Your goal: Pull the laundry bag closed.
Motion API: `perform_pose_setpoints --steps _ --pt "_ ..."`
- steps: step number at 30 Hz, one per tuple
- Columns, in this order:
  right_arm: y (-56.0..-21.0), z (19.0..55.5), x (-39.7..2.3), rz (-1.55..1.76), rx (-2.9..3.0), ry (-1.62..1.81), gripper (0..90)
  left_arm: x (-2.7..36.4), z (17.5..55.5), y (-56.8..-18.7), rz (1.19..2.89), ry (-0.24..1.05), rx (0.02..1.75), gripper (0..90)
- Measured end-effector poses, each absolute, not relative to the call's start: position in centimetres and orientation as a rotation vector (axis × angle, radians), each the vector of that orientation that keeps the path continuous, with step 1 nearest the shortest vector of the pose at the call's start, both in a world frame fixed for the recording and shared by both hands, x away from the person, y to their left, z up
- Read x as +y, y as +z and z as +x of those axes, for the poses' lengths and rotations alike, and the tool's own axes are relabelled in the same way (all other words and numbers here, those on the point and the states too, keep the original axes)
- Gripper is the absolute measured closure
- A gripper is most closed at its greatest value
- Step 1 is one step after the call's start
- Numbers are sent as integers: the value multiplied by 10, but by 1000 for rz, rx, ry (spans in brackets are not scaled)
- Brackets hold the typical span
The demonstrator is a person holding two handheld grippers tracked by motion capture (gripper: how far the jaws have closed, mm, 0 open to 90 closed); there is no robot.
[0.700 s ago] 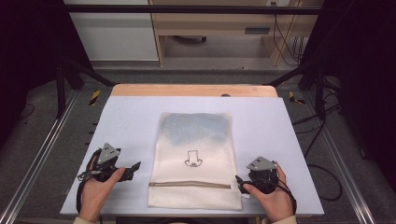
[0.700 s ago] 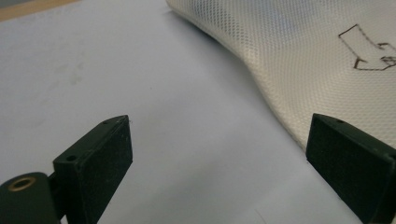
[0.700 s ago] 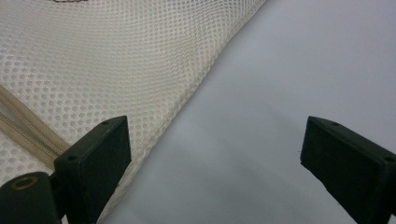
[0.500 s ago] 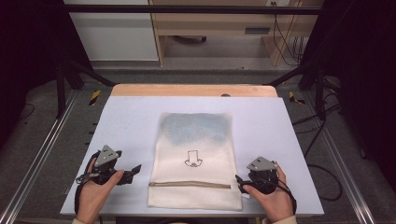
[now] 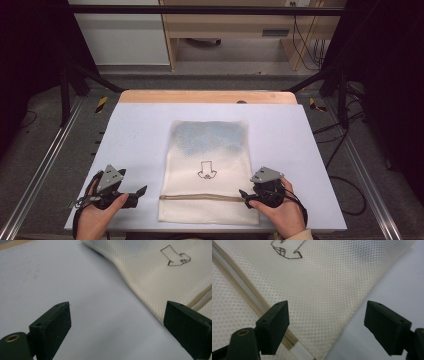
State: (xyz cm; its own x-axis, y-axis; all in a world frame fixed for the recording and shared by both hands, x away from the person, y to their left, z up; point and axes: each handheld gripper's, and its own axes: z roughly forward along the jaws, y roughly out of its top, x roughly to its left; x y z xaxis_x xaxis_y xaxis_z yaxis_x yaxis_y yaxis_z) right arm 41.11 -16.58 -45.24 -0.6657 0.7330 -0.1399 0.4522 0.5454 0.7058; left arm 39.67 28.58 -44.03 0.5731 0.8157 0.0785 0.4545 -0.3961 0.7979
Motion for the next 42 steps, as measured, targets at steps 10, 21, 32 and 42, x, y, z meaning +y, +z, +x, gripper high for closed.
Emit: perform_pose_setpoints --steps 10,21,32,42 --pt "-423 422 -114 814 2518 908 257 295 399 -445 2049 628 1066 77" --pt "-407 428 -66 628 2611 919 304 298 403 -447 2059 625 1089 77" --pt "-398 433 -25 548 2665 910 384 302 404 -447 2049 633 1112 77" --pt "-393 430 -2 449 2710 903 498 300 405 -446 2073 640 1093 77"
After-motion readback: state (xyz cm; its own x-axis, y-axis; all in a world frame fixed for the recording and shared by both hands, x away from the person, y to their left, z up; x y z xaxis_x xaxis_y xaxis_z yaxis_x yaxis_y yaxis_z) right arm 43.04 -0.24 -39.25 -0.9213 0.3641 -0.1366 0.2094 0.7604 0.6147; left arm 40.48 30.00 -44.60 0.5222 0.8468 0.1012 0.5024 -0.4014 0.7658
